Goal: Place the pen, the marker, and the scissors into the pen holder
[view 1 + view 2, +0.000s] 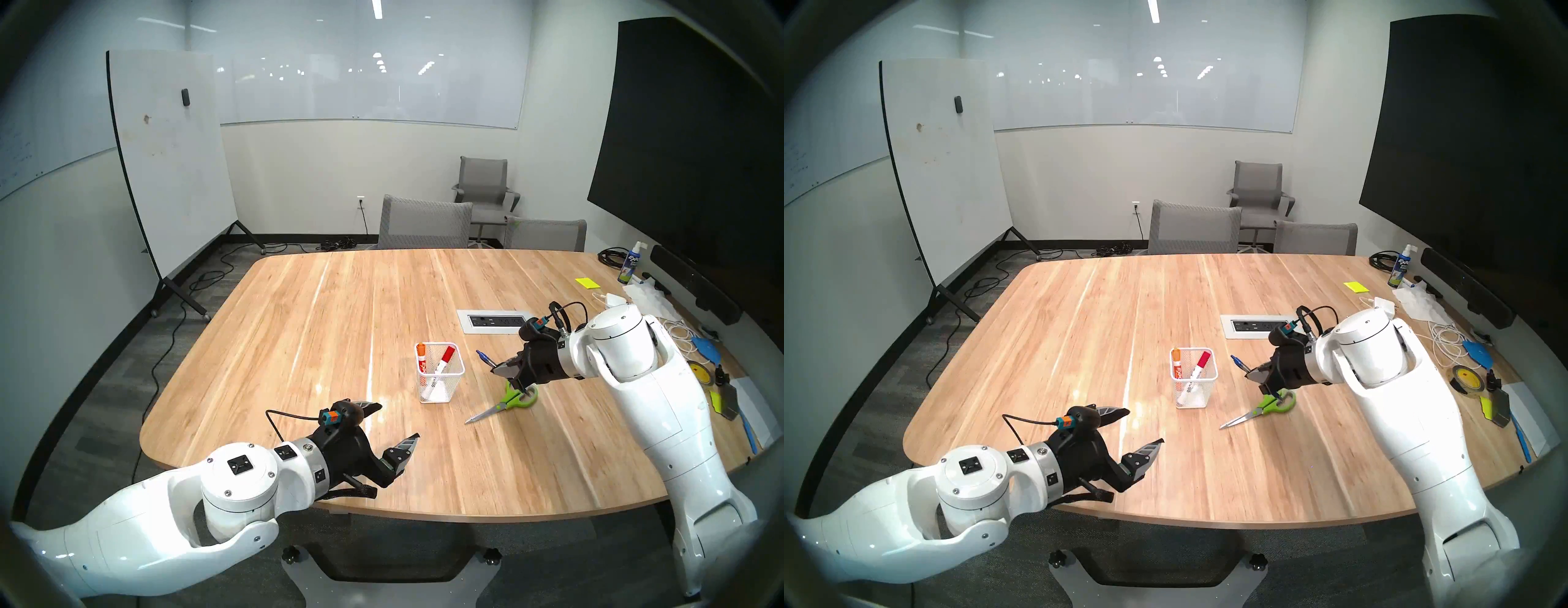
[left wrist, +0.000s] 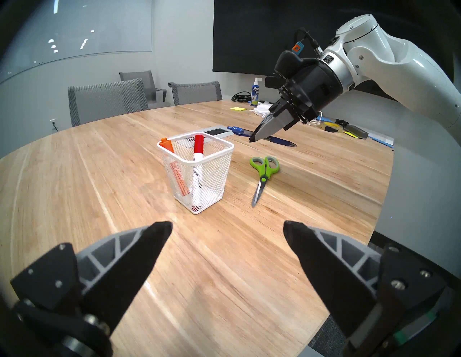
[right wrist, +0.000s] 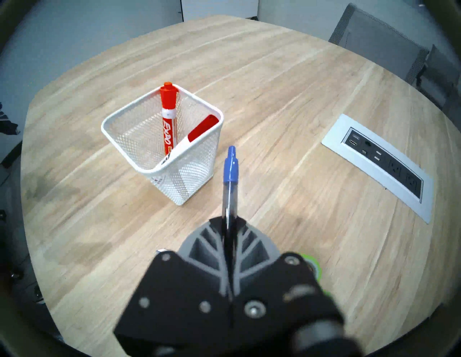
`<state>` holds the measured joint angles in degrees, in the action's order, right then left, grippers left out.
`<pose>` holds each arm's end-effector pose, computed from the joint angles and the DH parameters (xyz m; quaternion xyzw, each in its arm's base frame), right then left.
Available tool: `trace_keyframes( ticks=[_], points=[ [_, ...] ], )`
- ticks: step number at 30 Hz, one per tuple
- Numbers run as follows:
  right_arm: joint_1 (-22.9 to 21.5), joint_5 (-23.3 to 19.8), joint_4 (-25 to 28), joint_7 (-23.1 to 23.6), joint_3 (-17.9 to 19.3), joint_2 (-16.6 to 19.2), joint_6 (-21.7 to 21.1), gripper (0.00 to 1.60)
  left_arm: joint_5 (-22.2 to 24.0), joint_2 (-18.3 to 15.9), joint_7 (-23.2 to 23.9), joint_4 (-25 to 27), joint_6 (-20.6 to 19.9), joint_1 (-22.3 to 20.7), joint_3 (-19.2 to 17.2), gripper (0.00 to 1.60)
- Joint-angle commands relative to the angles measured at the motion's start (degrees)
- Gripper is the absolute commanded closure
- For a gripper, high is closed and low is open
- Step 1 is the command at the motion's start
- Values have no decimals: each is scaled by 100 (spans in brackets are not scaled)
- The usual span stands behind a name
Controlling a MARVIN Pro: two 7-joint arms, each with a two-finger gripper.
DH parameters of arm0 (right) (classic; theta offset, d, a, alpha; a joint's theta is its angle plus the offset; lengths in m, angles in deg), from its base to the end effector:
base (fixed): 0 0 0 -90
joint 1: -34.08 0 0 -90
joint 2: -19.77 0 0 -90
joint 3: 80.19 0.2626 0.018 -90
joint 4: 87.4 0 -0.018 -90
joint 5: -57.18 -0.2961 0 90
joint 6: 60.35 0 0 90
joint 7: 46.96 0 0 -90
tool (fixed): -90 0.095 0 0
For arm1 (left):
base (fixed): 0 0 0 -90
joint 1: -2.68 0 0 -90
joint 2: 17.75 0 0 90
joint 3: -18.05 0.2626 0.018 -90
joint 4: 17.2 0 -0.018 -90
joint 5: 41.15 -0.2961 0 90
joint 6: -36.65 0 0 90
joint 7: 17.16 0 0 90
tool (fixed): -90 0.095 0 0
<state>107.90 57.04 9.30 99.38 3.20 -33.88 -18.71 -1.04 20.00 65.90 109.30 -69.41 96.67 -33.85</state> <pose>0.4112 -0.0703 -0.1898 -0.8494 -0.3541 -0.3675 0.1340 0.2590 -0.0837 -0.2395 0.7663 -0.2977 0.5215 0.2285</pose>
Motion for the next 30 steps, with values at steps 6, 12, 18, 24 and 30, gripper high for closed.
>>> trace_keyframes(
  ticks=[6, 12, 18, 24, 30],
  points=[
    [188, -860, 194, 645, 575, 30, 527, 160, -2, 8, 13, 87, 44, -6, -11, 0],
    [458, -1194, 82, 976, 854, 35, 1179, 160, -2, 7, 13, 88, 45, -6, -11, 0],
    [637, -1371, -65, 1303, 979, -14, 1768, 160, -2, 6, 13, 89, 48, -5, -12, 0],
    [706, -1504, -202, 1534, 1013, -101, 2073, 160, -3, 5, 13, 89, 49, -4, -12, 0],
    [795, -1557, -151, 1625, 1039, -173, 2153, 160, -3, 5, 13, 89, 49, -4, -12, 0]
  ],
)
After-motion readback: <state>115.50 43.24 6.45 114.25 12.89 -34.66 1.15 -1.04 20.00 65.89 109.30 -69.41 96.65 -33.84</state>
